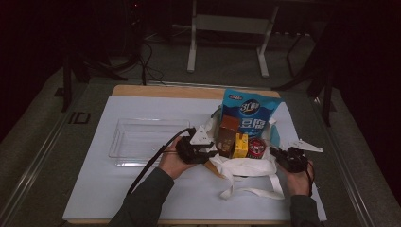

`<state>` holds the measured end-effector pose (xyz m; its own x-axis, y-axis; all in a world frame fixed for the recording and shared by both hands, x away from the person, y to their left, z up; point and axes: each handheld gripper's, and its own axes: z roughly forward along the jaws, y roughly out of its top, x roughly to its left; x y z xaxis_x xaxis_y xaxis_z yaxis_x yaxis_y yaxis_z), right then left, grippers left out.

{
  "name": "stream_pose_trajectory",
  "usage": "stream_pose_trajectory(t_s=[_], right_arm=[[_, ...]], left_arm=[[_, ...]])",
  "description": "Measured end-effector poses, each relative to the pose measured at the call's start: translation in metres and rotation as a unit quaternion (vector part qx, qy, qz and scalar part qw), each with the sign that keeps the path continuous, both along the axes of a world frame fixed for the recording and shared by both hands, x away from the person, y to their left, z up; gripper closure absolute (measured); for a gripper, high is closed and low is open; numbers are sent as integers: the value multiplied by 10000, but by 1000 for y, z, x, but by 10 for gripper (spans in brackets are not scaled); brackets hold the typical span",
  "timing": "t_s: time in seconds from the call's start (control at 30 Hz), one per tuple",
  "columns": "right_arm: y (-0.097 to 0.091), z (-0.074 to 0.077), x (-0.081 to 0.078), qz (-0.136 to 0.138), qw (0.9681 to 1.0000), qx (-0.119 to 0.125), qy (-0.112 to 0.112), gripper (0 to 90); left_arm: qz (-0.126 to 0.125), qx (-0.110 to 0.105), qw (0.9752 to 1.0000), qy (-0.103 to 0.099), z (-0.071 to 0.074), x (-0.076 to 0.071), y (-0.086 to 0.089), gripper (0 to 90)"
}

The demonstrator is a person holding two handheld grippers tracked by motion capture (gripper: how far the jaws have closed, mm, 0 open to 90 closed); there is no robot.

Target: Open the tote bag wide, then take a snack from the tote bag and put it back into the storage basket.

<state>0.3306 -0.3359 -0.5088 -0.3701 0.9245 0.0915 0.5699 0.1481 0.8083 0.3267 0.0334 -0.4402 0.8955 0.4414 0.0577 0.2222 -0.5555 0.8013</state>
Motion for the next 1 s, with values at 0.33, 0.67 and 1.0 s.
stream_pose_trajectory(t_s=[0.33, 0.67, 1.0], right_arm=[[4, 0, -4, 75, 9998, -170, 72, 814], [6, -3, -5, 149, 9996, -206, 114, 790], [5, -5, -6, 176, 9997, -179, 74, 790]], left_arm=[[-207, -130, 9996, 148, 6, 7, 11, 584], [-326, -241, 9990, 161, 11, 16, 12, 551], [-360, -453, 9983, 114, 28, 32, 11, 505]])
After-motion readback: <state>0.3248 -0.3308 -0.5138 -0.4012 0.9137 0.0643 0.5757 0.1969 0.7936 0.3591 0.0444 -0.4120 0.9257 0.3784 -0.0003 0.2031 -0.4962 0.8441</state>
